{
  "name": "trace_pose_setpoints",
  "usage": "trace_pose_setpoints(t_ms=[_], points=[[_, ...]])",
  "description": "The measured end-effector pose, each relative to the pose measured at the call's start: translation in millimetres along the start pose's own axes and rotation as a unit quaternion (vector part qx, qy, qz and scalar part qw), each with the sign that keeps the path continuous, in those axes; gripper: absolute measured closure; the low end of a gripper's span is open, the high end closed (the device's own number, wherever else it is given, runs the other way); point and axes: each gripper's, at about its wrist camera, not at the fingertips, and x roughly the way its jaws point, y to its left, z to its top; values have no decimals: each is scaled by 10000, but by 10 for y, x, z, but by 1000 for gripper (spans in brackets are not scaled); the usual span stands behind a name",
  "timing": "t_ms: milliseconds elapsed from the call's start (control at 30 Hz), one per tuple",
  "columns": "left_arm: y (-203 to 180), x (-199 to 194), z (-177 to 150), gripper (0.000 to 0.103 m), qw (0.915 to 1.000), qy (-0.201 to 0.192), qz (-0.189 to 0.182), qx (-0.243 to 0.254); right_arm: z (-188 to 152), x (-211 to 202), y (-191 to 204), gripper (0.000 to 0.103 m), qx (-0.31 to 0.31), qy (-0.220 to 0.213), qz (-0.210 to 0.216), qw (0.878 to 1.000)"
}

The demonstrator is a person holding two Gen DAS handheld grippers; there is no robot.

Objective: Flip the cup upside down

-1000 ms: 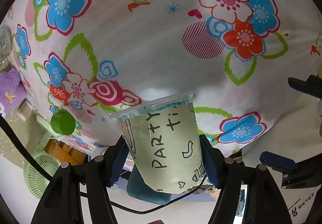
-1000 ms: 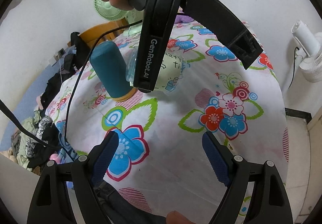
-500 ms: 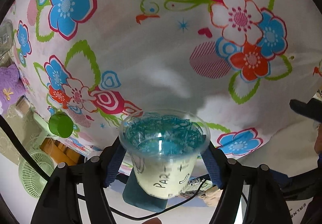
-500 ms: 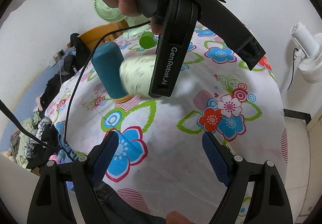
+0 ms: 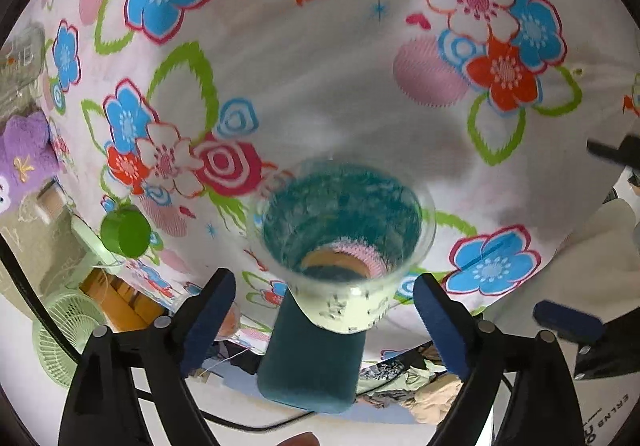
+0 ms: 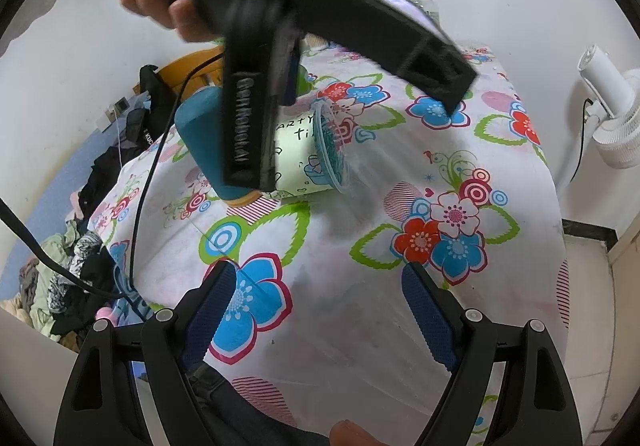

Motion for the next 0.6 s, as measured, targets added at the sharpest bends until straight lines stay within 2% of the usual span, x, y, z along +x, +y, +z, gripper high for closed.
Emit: trace_pose_setpoints(t_ms=[200,333,433,600], points=[[-78,128,-100,10,9999,-33,-141,42,0,2,36,16,-8,13,10,10000],[-146,202,-90,10,9999,-73,-103,82,-6,-8,60,16,-42,17,-10,10000],[-172,230,-79,16,9999,-87,-31,92,-9,-16,65,16,-31,13,-16,10000],[-125,240,-59,33,9999,-98,-5,-56,-13,-22,62,16,-14,1,-6,10000]])
